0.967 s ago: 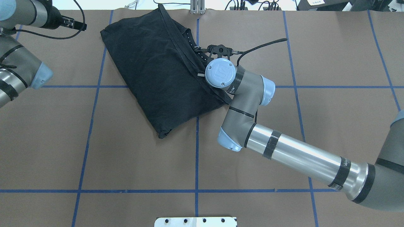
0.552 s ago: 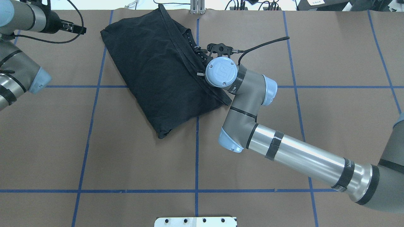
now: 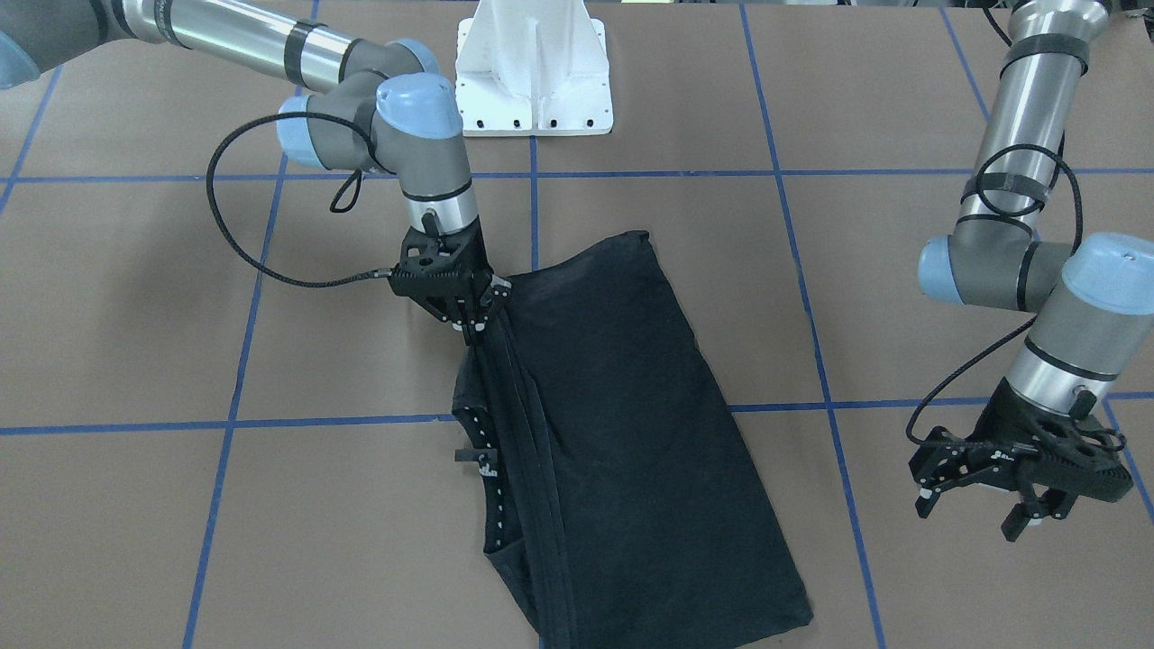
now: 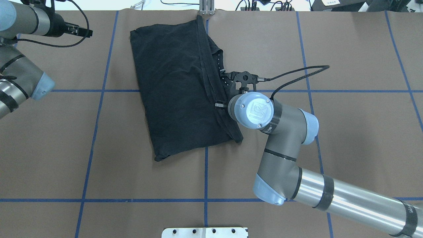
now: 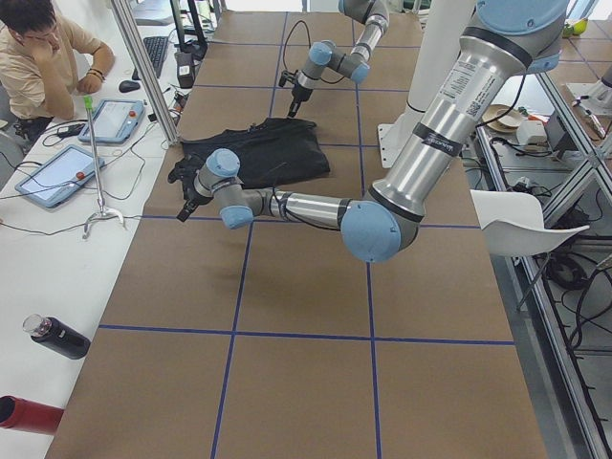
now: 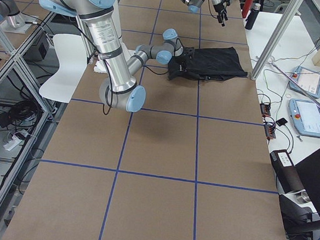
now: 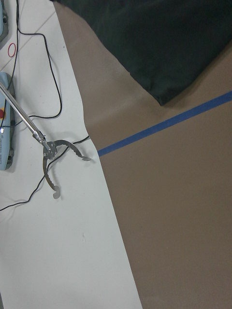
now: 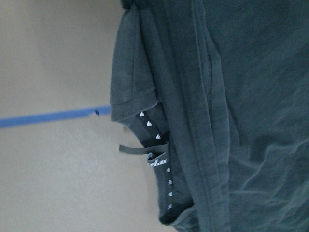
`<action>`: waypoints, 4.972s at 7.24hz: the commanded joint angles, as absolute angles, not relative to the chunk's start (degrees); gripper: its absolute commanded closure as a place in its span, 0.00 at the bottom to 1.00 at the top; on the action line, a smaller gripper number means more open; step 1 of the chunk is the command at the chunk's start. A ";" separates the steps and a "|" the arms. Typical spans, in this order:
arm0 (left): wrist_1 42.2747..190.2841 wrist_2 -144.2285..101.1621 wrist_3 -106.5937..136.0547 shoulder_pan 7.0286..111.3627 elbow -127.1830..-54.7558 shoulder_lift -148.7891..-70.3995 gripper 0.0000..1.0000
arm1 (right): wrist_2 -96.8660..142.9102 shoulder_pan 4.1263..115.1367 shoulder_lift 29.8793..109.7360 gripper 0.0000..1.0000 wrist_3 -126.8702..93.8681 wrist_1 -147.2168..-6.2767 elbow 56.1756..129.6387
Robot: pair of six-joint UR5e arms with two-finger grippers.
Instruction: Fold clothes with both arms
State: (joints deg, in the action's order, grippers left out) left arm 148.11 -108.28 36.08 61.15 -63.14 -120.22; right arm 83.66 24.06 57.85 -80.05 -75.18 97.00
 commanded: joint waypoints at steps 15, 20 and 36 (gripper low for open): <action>148.62 -108.37 36.04 59.77 -64.34 -119.62 0.00 | 82.35 24.08 47.11 0.00 -64.00 -102.64 88.33; 148.62 -108.37 36.04 58.27 -64.34 -119.62 0.00 | 82.35 23.91 47.02 0.00 -64.33 -103.80 88.15; 148.62 -108.37 38.57 57.66 -64.68 -119.71 0.00 | 81.83 26.54 58.51 0.00 -58.10 -111.19 97.73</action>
State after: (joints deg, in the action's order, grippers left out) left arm 148.62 -108.34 36.99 57.67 -64.49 -119.71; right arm 82.10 26.24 55.16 -58.92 -111.49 95.84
